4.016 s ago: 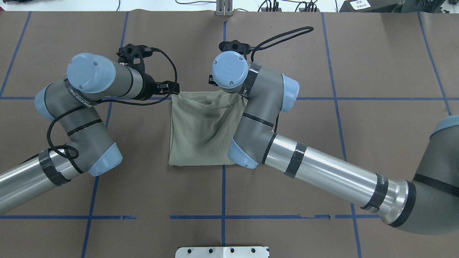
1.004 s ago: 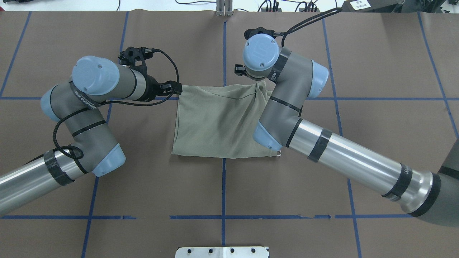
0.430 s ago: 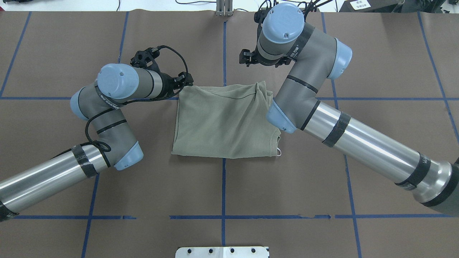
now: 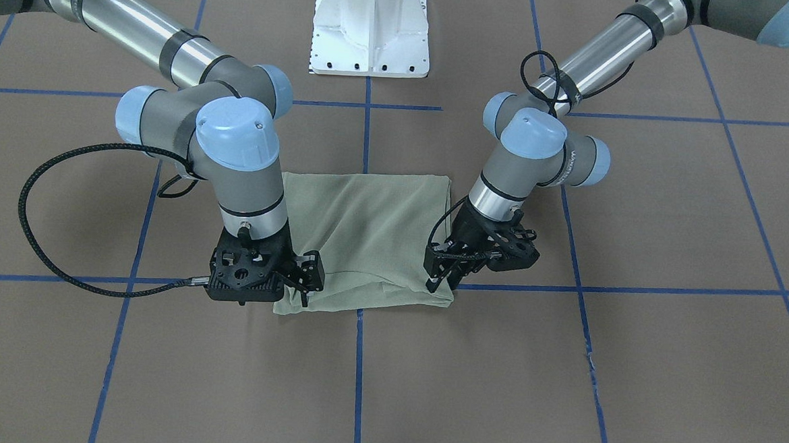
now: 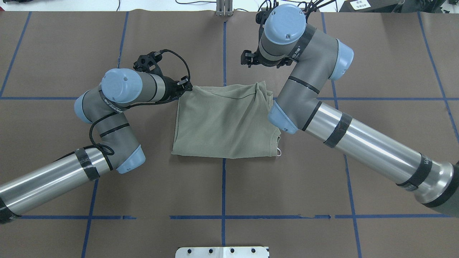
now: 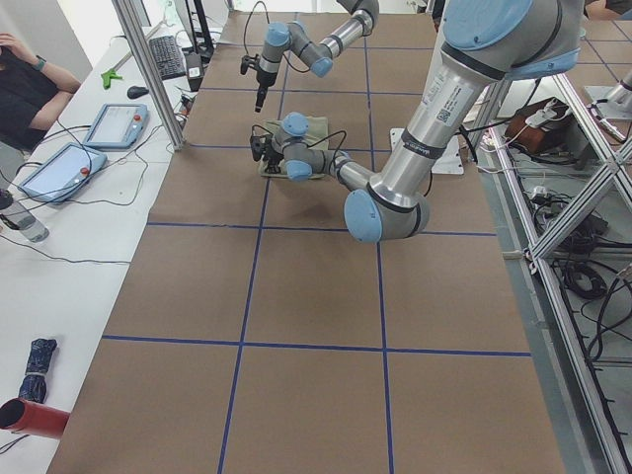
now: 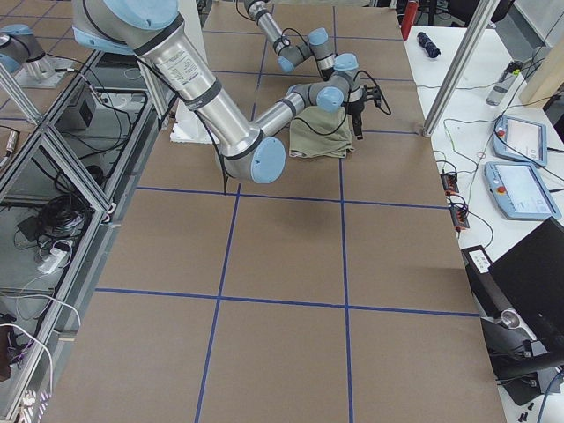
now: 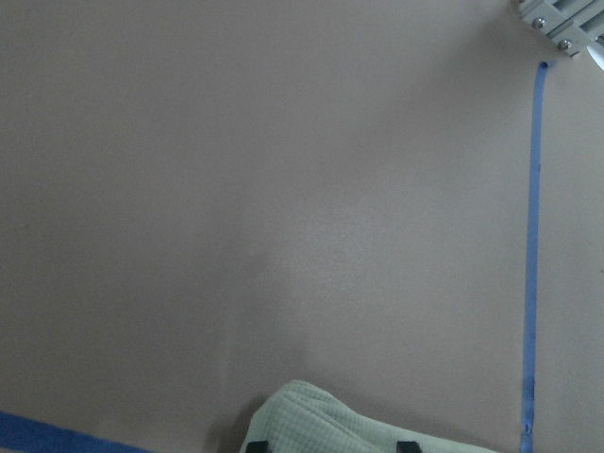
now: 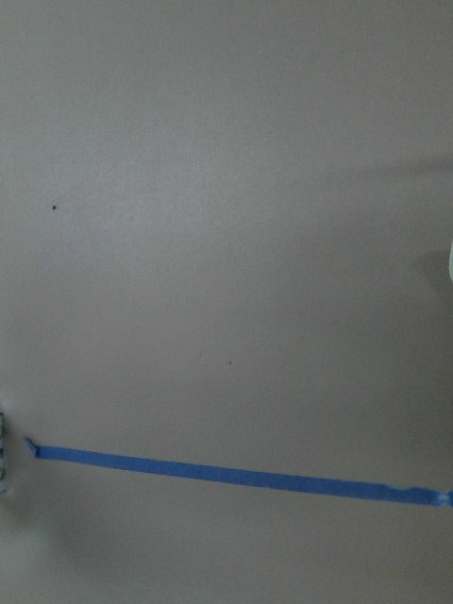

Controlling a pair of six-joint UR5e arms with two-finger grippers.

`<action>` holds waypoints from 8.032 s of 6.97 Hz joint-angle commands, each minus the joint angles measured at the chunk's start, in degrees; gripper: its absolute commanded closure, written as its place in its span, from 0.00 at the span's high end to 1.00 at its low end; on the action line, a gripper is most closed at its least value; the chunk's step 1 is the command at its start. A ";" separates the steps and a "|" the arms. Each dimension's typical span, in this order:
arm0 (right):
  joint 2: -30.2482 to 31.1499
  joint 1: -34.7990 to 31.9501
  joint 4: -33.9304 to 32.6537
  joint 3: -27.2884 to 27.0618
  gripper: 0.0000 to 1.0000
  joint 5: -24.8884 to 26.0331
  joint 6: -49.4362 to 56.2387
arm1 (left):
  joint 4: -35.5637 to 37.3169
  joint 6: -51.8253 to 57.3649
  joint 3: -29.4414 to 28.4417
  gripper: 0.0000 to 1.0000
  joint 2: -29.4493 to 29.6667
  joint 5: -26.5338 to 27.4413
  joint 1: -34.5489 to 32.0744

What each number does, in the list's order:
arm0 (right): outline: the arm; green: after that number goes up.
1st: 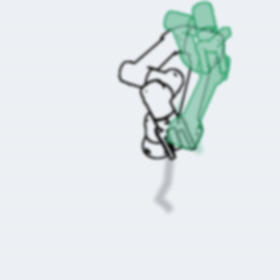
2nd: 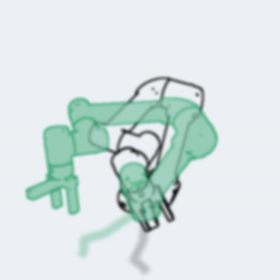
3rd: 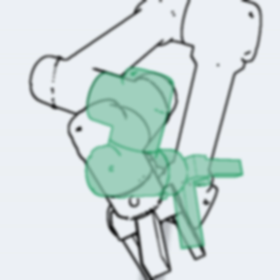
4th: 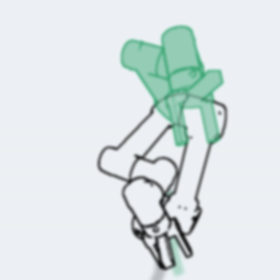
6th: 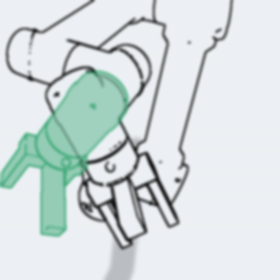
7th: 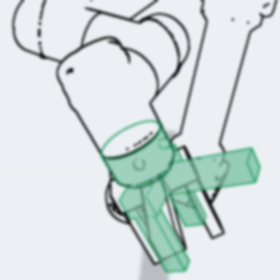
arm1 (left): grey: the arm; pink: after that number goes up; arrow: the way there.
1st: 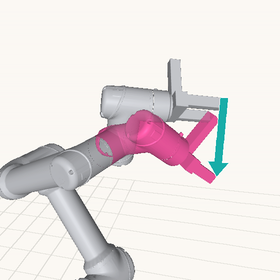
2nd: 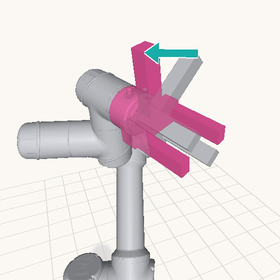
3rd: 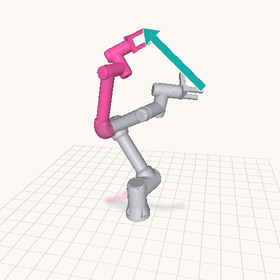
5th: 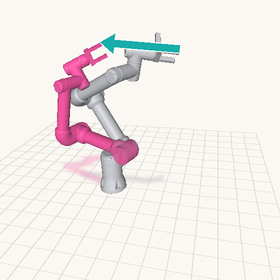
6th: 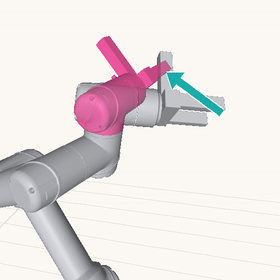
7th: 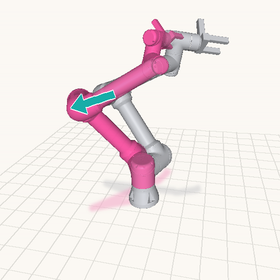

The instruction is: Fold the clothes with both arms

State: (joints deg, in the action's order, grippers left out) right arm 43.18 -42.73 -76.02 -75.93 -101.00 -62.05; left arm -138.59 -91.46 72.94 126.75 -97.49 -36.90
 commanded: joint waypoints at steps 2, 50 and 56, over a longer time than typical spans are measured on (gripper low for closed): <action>-0.03 0.01 0.08 0.00 1.00 0.01 0.00 | -0.98 0.23 -0.69 0.00 -0.36 0.02 0.25; 52.88 -50.43 -17.68 -22.77 1.00 -31.10 76.29 | 48.24 95.86 25.41 1.00 -40.62 -37.51 -54.86; 52.97 -50.43 -17.68 -22.68 1.00 -31.19 76.29 | 48.32 95.85 25.24 1.00 -40.71 -37.51 -54.86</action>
State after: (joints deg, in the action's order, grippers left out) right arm 96.09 -93.16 -93.69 -98.64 -132.18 14.23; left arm -90.29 4.40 98.19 86.05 -135.00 -91.76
